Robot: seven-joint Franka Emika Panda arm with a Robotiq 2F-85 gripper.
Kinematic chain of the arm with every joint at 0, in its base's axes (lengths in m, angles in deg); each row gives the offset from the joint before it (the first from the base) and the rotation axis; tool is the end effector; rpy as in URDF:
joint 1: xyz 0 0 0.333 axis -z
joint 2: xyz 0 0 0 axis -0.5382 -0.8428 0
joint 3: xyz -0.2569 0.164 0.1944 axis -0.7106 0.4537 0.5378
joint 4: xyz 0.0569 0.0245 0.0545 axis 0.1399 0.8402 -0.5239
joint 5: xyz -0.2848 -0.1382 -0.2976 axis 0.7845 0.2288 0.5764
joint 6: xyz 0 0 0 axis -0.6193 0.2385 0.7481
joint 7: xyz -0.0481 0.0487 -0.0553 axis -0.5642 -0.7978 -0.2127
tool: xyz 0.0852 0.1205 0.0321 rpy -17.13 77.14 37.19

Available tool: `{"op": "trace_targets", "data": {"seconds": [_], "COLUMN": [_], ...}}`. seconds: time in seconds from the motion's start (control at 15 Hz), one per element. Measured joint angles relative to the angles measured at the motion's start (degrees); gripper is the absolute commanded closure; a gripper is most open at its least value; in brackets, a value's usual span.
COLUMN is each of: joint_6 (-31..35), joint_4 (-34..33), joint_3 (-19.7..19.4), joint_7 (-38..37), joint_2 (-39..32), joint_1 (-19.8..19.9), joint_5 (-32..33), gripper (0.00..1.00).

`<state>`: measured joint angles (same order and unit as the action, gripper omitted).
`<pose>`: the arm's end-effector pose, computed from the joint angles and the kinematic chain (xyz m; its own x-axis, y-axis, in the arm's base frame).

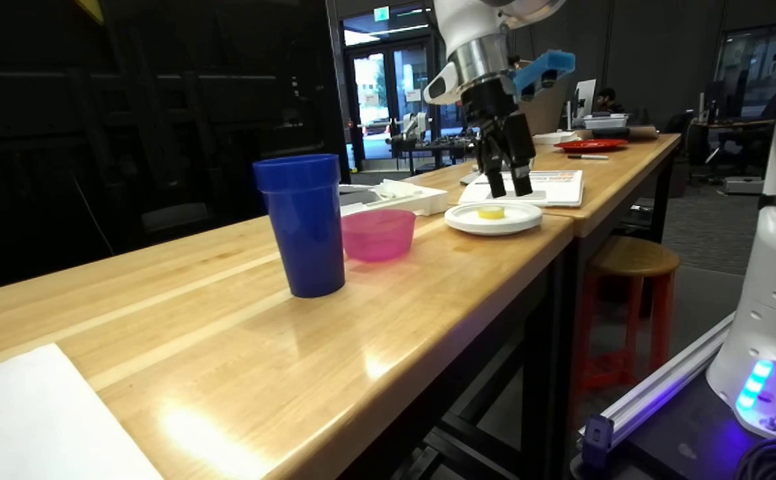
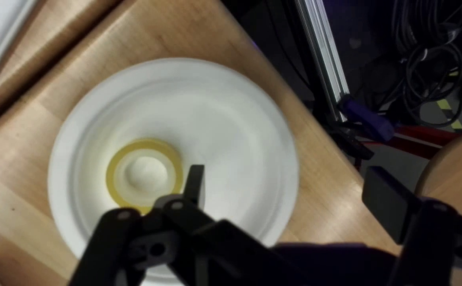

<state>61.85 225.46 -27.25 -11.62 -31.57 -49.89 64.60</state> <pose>0.3266 0.1983 0.3967 0.3928 0.9074 -0.1494 0.8833 -0.4175 -0.2132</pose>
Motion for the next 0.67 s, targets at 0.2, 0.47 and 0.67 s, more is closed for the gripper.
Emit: {"op": "trace_targets", "data": {"seconds": [0.2,0.47,0.67], "joint_6": [-2.51,-4.04,-4.70], "joint_4": [-0.76,-2.46,-4.60], "joint_3": [1.11,2.02,2.39], "joint_7": [-2.92,-5.67,-6.98], "joint_2": [1.51,0.15,-3.01], "joint_1": [-1.29,-1.66,-1.66], "joint_5": [2.92,7.37,10.17], "gripper": [0.00,0.00,0.00]}}
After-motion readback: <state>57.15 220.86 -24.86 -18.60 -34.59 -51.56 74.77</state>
